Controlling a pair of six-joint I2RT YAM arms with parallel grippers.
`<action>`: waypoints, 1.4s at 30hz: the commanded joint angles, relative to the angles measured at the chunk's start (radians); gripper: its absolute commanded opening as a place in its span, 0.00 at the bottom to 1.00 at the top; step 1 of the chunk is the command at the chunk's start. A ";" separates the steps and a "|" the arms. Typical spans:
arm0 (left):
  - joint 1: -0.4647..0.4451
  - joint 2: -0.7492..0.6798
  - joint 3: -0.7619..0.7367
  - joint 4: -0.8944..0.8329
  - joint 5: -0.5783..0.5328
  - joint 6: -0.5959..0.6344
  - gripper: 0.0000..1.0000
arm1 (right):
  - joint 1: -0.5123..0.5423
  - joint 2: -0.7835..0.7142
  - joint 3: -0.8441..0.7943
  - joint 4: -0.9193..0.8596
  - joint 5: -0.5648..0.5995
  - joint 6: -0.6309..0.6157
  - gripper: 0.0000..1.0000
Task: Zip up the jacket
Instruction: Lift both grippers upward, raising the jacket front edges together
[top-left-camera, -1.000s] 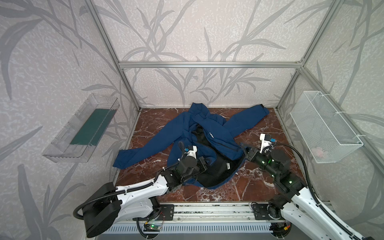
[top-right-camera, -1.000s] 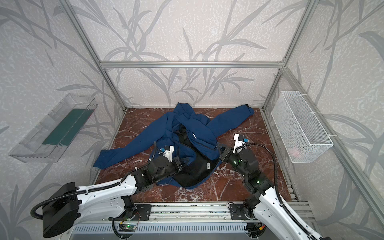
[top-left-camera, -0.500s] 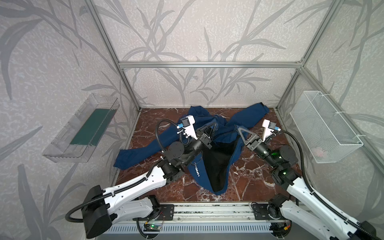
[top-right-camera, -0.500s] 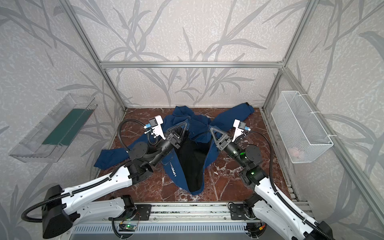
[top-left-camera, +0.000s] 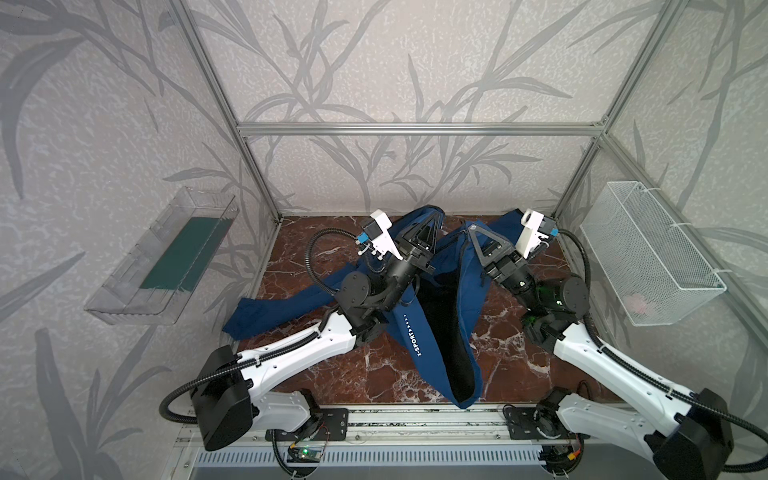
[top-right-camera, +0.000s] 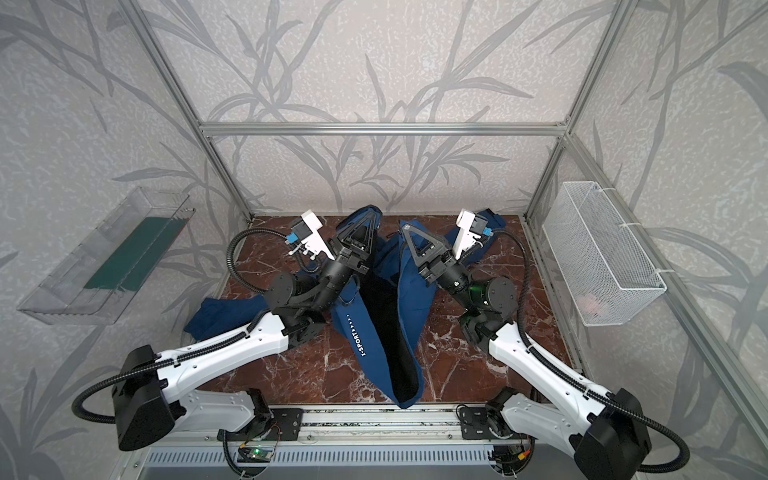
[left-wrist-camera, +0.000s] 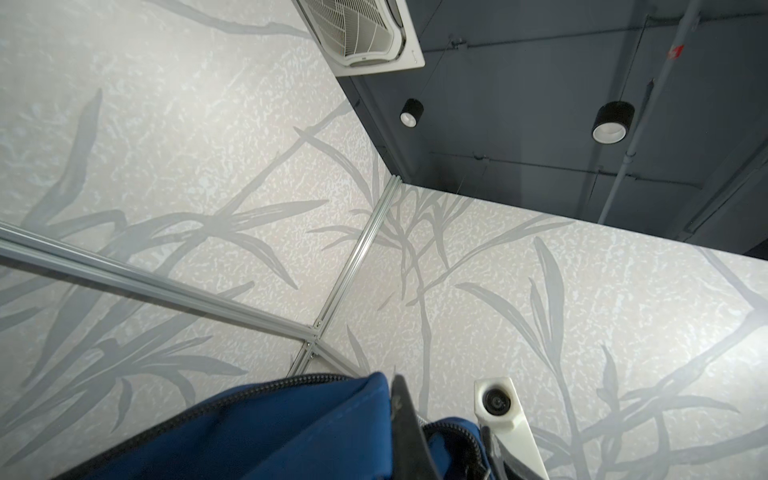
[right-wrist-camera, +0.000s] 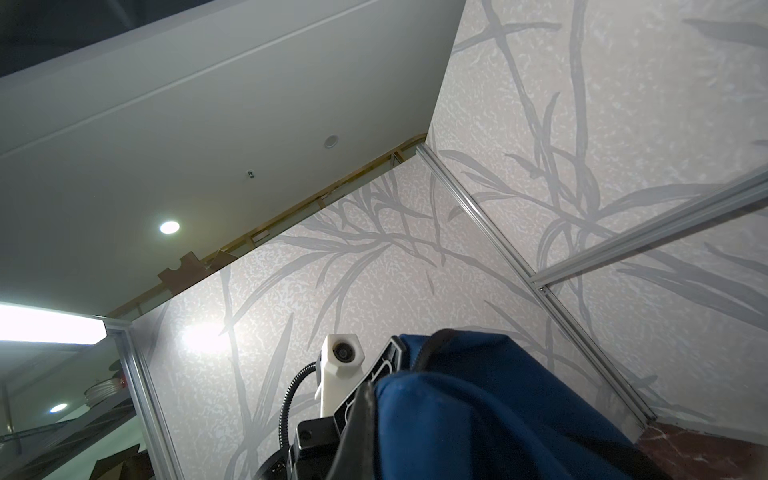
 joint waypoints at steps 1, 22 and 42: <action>0.002 0.022 0.061 0.165 0.033 -0.021 0.00 | 0.011 0.018 0.053 0.204 0.029 0.059 0.00; -0.005 0.156 0.200 0.312 0.089 -0.163 0.00 | 0.055 0.142 0.167 0.321 0.048 0.088 0.00; -0.043 0.212 0.411 0.312 0.255 0.051 0.00 | 0.171 0.195 0.355 0.321 0.085 -0.007 0.00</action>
